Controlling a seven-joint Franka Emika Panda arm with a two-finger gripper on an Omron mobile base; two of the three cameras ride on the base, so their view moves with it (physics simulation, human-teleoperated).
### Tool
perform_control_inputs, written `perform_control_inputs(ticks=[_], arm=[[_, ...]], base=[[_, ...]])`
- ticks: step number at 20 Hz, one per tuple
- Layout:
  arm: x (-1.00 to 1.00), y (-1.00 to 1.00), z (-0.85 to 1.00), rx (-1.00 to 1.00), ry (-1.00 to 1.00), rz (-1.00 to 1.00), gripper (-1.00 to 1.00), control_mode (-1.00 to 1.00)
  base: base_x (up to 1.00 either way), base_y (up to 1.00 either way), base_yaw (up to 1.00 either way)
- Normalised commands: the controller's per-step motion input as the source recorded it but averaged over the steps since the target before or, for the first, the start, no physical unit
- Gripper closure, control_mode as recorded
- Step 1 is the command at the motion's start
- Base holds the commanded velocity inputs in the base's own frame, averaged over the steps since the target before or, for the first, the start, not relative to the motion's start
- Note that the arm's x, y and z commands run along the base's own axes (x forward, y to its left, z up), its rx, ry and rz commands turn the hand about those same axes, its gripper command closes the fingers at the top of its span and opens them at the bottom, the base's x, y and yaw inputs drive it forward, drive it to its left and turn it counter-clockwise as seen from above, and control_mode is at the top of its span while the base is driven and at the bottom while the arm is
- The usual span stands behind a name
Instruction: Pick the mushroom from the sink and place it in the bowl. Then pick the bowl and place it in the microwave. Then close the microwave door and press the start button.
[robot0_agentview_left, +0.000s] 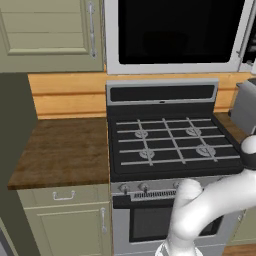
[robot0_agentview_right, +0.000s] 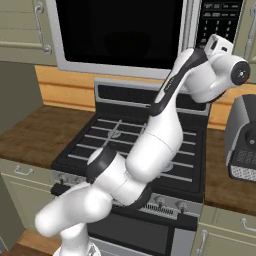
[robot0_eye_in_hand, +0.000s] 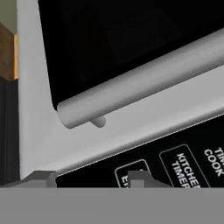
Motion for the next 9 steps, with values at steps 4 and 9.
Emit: perform_control_inputs(ticks=[4, 9], arm=[[0.16, -0.04, -0.19, 0.00, 0.01, 0.00, -1.00, -1.00], [-0.80, 0.30, -0.62, 0.00, -0.06, 0.00, -1.00, -1.00]], base=[[0.00, 0.00, 0.00], [0.00, 0.00, 0.00]])
